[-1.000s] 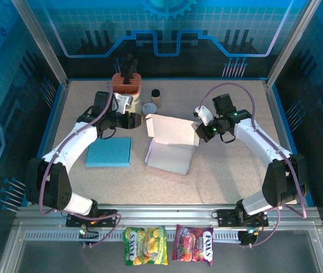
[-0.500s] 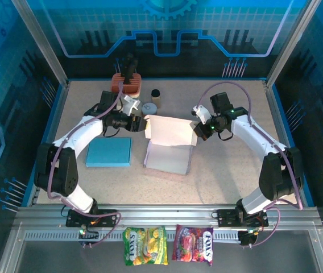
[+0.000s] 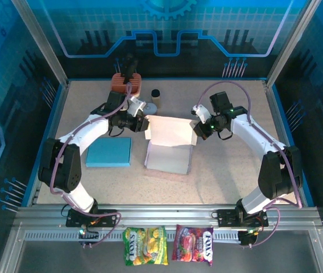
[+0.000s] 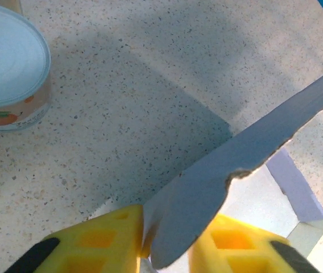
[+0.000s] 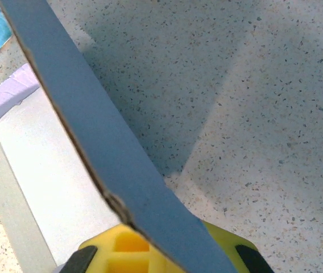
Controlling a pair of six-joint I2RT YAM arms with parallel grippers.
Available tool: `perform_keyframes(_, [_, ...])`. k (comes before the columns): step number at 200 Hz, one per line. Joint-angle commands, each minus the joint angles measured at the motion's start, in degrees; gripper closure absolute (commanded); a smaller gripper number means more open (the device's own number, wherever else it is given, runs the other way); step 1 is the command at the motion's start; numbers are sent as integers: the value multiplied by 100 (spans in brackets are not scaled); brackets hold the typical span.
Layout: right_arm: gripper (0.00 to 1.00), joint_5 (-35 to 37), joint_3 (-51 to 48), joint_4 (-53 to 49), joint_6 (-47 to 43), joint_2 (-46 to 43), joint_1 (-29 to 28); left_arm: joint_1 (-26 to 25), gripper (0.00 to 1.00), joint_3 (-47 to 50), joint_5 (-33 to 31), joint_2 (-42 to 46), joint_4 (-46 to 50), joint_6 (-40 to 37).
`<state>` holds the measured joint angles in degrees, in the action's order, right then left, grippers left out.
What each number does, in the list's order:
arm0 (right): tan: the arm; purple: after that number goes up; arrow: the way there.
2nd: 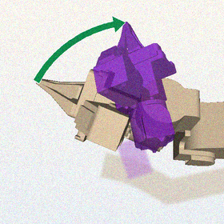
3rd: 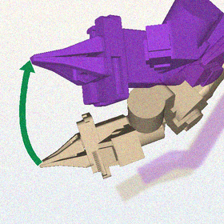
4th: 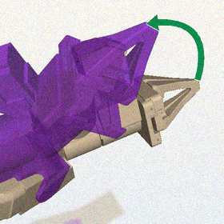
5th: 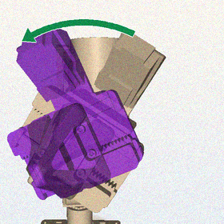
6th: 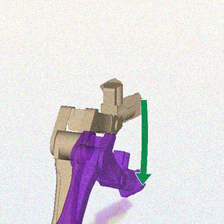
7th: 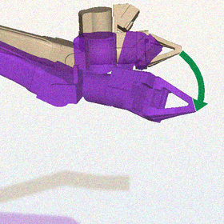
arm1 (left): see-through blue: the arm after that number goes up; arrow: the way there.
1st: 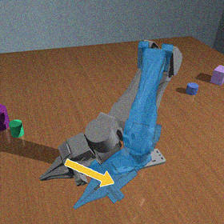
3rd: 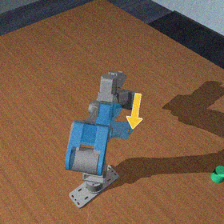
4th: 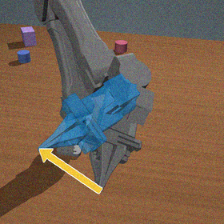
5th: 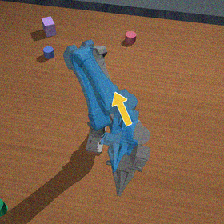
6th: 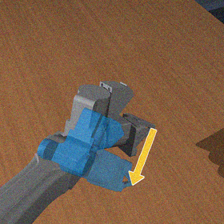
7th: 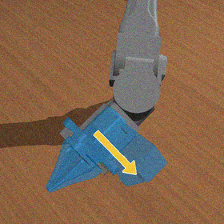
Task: Fold the paper box
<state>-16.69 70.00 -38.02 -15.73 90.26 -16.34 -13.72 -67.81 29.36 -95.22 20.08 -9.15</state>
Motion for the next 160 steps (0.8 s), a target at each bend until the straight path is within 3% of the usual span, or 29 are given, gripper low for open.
perform_keyframes(1, [100,68,172,-179,-82,124,34,-130,80,-187,-187,-24,-22,-63])
perform_keyframes(39, [100,233,196,-136,77,141,68,-293,93,-206,-596,46,29,113])
perform_keyframes(58, [100,447,287,-70,433,141,86,-487,100,-242,-1104,75,29,431])
perform_keyframes(85, [100,1082,465,95,1480,102,-25,-798,100,-467,-2085,15,102,1430])
perform_keyframes(117, [100,2450,531,212,3016,-115,-336,-1363,100,-1060,-2949,-294,314,2548])
perform_keyframes(160, [100,3199,337,922,4123,-345,-493,-1695,100,-2242,-3265,-1081,78,3522])
